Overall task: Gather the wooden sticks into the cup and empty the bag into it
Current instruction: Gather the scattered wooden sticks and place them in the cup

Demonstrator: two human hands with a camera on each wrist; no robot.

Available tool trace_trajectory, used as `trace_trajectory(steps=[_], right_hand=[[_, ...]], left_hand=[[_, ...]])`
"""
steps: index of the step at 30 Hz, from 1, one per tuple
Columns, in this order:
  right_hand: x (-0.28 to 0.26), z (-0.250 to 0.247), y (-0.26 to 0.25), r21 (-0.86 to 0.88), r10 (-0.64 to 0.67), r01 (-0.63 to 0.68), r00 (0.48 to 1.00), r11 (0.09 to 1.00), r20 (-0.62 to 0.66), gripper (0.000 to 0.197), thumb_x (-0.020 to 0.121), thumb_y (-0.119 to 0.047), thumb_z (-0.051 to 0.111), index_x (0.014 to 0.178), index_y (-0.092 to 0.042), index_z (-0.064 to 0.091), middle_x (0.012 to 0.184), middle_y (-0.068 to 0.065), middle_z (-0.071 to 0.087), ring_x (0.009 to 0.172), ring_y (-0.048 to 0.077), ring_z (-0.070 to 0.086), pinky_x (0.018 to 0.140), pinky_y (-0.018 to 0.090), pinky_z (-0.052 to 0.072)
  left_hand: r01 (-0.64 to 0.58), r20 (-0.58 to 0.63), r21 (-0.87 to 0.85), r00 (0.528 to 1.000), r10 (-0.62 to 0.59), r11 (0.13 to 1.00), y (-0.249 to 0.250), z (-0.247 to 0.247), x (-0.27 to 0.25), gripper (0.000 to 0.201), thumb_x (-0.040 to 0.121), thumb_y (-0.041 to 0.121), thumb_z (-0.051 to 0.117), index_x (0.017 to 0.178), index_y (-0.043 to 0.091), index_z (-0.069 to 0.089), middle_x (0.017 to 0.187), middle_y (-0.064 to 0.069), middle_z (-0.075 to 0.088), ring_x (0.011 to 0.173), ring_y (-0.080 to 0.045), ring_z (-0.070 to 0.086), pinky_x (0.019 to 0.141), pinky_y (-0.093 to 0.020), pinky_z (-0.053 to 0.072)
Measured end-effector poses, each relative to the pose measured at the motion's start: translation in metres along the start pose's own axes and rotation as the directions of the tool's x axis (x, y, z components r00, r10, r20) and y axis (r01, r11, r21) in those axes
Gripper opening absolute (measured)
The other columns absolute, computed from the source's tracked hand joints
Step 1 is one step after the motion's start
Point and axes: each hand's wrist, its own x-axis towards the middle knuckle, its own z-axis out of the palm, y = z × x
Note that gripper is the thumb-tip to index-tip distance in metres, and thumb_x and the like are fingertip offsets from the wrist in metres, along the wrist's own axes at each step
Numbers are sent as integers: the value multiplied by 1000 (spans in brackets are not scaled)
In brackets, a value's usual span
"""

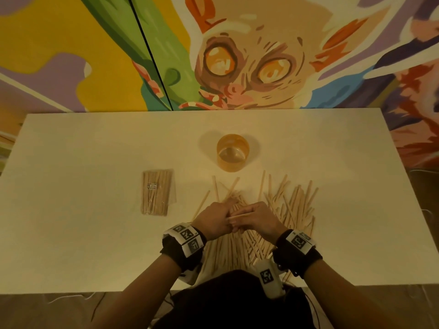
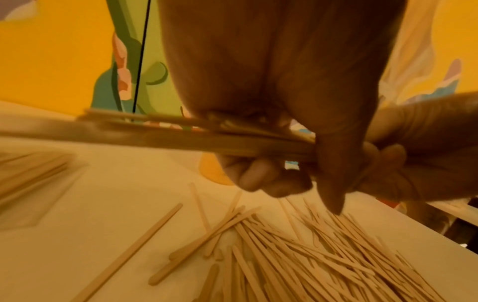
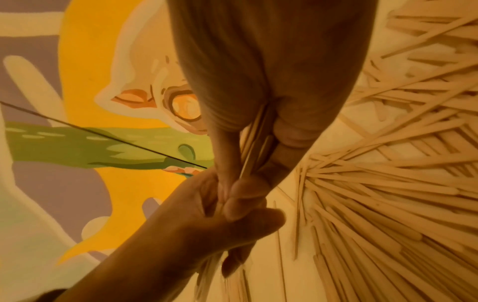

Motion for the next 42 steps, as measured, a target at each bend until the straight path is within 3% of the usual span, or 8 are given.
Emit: trace_trajectory(steps=[6, 9, 15, 24, 29, 32, 37, 42], right_hand=[[-4, -13, 4, 104, 74, -70, 996, 992, -39, 17, 80, 2, 73, 96, 9, 73, 68, 18, 69, 59, 19, 66, 55, 21, 52], [-6, -21, 4, 144, 100, -94, 994, 985, -35, 17, 82, 4, 71, 98, 8, 73, 66, 15, 69, 58, 17, 65, 55, 20, 52], [-1, -23, 6, 230, 154, -140, 987, 963, -47, 21, 83, 4, 71, 102, 12, 70, 69, 18, 68, 60, 19, 66, 57, 22, 53], [5, -11, 8, 221, 144, -128, 988, 967, -56, 23, 82, 4, 72, 103, 14, 69, 76, 22, 68, 66, 24, 67, 61, 24, 56], [8, 5, 5, 162, 104, -97, 994, 982, -32, 24, 81, -1, 75, 102, 10, 70, 75, 18, 69, 68, 23, 67, 62, 25, 55], [10, 12, 4, 133, 73, -64, 995, 989, -62, 20, 81, -2, 75, 99, 6, 73, 70, 14, 69, 64, 20, 66, 61, 24, 54], [9, 10, 2, 103, 23, -15, 997, 995, -73, 19, 83, -3, 73, 100, 5, 74, 71, 18, 68, 68, 27, 61, 63, 26, 52], [5, 10, -5, 105, 21, -15, 998, 994, -53, 22, 83, -3, 73, 104, 4, 72, 77, 17, 70, 66, 23, 65, 61, 27, 53]], left_hand=[[47, 39, 46, 998, -49, 998, -21, -17, -15, 46, 75, 50, 74, 116, 35, 59, 97, 8, 63, 84, -11, 59, 75, -29, 46], [115, -12, -177, 993, -119, 977, -37, -31, -27, 41, 72, 62, 71, 99, 30, 70, 82, 9, 67, 66, -9, 63, 63, -26, 51], [180, -95, -661, 943, -318, 729, -54, -36, -43, 42, 92, 48, 57, 88, 11, 76, 67, -5, 70, 61, -29, 68, 45, -26, 45], [85, -136, -886, 892, -431, 456, -49, 2, -34, 32, 92, 26, 64, 75, -1, 71, 61, -17, 58, 45, -20, 54, 43, -26, 44], [51, -179, -866, 897, -404, 497, -35, 4, -23, 28, 92, 25, 64, 80, 0, 69, 61, -18, 60, 45, -23, 54, 43, -27, 44], [60, -231, -854, 846, -480, 516, -31, 6, -14, 27, 90, 29, 67, 76, 9, 57, 53, -13, 57, 43, -24, 49, 41, -27, 38], [75, -233, -877, 797, -557, 475, -27, 7, -10, 18, 91, 31, 64, 99, 18, 56, 56, -9, 59, 41, -19, 48, 40, -25, 36], [26, -238, -894, 818, -524, 447, -25, 9, -11, 29, 94, 20, 60, 68, 6, 63, 54, -11, 52, 39, -19, 42, 40, -23, 33]])
